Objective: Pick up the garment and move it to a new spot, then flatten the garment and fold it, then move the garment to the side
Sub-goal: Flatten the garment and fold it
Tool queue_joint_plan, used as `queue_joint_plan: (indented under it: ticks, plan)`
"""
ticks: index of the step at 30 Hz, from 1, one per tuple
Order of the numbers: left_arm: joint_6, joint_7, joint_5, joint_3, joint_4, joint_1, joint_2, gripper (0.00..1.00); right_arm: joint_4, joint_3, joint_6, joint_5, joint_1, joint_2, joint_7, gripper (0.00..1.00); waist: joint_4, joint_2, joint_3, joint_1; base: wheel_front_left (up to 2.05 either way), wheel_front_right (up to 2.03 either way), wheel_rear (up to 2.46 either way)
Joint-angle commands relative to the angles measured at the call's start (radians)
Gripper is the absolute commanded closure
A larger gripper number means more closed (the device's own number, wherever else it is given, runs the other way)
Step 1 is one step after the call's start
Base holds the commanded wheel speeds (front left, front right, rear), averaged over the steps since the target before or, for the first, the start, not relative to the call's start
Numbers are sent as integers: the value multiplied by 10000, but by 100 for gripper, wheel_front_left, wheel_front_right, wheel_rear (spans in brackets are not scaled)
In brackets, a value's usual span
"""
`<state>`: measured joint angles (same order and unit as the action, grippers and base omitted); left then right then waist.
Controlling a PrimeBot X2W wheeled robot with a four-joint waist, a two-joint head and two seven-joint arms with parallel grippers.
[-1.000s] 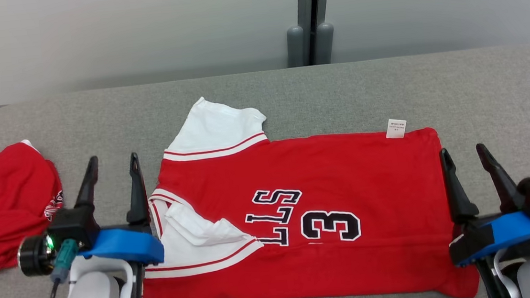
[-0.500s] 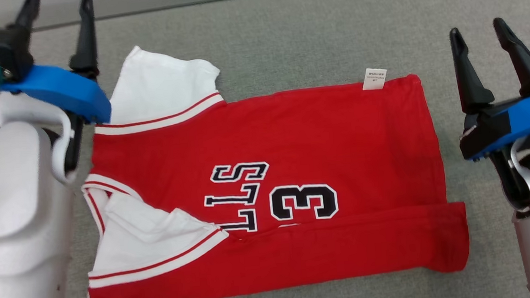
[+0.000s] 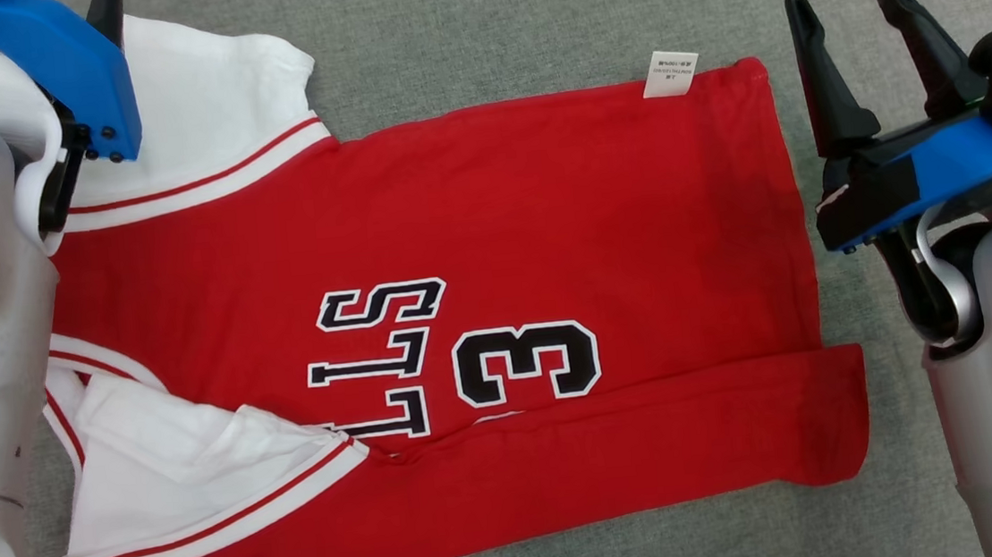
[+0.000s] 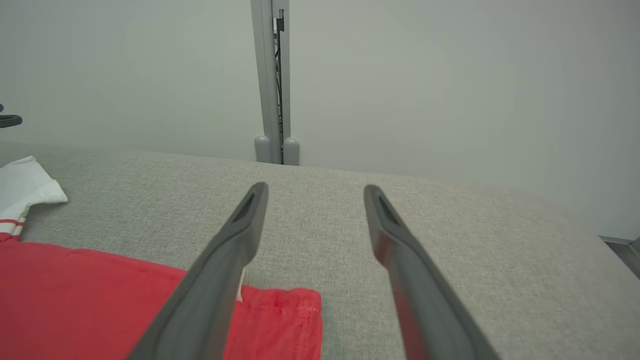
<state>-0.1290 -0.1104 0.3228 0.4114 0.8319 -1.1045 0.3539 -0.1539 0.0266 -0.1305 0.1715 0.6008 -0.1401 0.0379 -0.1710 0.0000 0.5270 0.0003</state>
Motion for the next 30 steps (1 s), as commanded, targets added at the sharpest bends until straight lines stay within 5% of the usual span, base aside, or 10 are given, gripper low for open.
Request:
queue_joint_plan:
  ticks: [1, 13, 14, 15, 16, 17, 30]
  plan:
    - [-12, -197, 246, 298, 176, -285, 122, 0, -56, 63, -7, 96, 284, -31, -86, 0, -54, 0, 123, -3, 0, 0, 0]
    - [-14, -1896, 2187, 1777, 1058, -343, 475, 0, -510, 328, -7, 282, 564, -141, -139, 0, -263, 0, 411, -3, 0, 0, 0]
    - [-16, -1998, 2346, 1897, 1026, -307, 473, 11, -556, 349, -7, 284, 571, -163, -102, 0, -266, 0, 418, -3, 0, 0, 0]
    - [-16, -1998, 2424, 2046, 974, -309, 527, 11, -595, 378, -7, 302, 591, -182, -58, 0, -273, 0, 420, -3, 0, 0, 0]
    - [-16, -1897, 2488, 2132, 926, -336, 606, 92, -632, 411, -7, 329, 610, -212, -17, 0, -279, 0, 421, -3, 0, 0, 0]
    - [-16, -1818, 2555, 2205, 919, -354, 661, 100, -688, 453, -7, 364, 621, -253, 81, 0, -280, 0, 405, -3, 0, 0, 0]
    - [-11, -779, 3190, 3119, 648, -788, 459, 100, -1260, 826, -7, 1202, 196, -845, 1803, 0, 144, 0, 95, -3, 0, 0, 0]
